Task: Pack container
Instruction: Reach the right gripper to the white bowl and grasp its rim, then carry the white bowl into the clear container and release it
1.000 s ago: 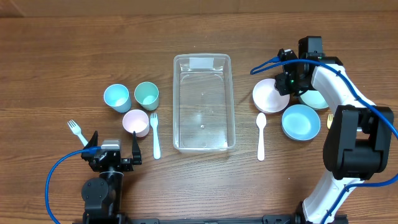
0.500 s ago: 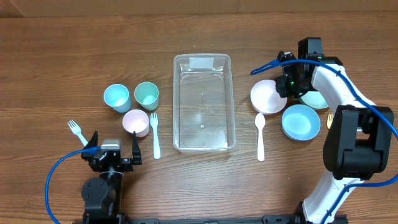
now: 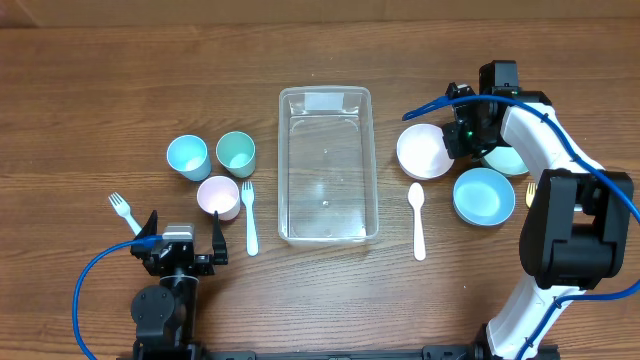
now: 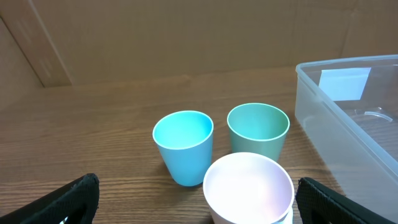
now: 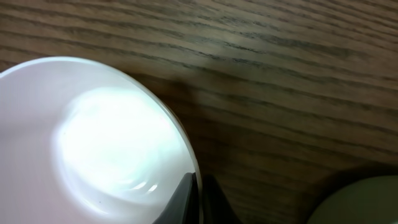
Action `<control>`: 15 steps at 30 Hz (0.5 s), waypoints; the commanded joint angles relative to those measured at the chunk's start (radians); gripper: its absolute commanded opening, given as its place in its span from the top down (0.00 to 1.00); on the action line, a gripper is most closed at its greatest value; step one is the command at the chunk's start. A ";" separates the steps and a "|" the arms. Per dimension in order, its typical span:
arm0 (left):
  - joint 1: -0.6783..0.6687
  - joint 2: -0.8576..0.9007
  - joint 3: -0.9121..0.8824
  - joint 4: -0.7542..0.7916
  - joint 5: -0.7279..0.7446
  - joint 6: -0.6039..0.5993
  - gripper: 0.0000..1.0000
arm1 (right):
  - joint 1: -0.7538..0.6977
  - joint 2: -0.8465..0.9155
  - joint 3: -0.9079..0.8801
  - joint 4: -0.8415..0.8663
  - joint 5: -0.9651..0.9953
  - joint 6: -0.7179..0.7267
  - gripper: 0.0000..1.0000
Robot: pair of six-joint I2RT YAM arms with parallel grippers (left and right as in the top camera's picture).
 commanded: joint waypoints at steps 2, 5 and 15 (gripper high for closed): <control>0.005 -0.008 -0.006 0.001 0.012 0.023 0.00 | 0.004 -0.017 0.102 -0.046 0.002 0.033 0.96; 0.005 -0.008 -0.006 0.001 0.012 0.023 0.00 | 0.005 -0.046 0.207 -0.124 0.001 0.067 0.96; 0.005 -0.008 -0.006 0.001 0.012 0.023 0.00 | 0.088 -0.134 0.477 -0.323 -0.028 0.188 0.96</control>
